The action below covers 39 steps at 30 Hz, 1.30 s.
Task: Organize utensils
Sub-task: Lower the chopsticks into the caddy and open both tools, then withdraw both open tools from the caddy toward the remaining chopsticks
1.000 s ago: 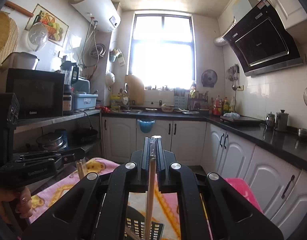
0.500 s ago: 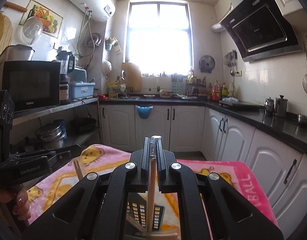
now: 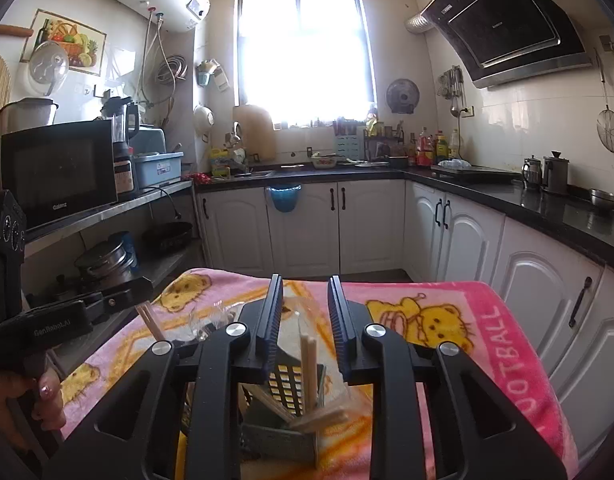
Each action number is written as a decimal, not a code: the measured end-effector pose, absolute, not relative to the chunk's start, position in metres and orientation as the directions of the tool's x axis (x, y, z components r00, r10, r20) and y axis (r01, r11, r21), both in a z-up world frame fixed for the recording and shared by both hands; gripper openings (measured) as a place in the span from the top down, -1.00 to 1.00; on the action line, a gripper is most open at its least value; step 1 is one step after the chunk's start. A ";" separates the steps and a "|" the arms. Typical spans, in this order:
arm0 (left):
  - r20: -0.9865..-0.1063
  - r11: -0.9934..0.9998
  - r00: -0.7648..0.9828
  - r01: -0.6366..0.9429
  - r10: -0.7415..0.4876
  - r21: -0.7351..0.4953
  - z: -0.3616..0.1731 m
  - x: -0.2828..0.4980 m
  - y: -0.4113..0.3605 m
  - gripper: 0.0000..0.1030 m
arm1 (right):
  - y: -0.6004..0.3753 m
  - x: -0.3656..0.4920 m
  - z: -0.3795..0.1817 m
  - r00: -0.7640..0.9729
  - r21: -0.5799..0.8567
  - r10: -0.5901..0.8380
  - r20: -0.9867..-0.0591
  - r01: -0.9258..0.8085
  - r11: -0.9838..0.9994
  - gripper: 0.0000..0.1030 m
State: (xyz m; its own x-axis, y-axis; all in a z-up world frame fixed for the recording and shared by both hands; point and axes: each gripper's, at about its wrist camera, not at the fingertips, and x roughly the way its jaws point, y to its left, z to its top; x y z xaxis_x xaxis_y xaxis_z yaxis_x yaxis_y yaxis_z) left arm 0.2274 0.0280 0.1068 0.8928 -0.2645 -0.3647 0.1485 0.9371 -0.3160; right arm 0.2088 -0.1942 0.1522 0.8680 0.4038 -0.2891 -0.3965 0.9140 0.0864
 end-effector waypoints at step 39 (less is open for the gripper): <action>-0.389 0.926 0.888 0.096 -0.246 -0.365 0.085 0.157 0.052 -0.79 | -0.205 0.137 0.131 0.838 0.085 0.396 -0.375 -0.394 0.915 -0.52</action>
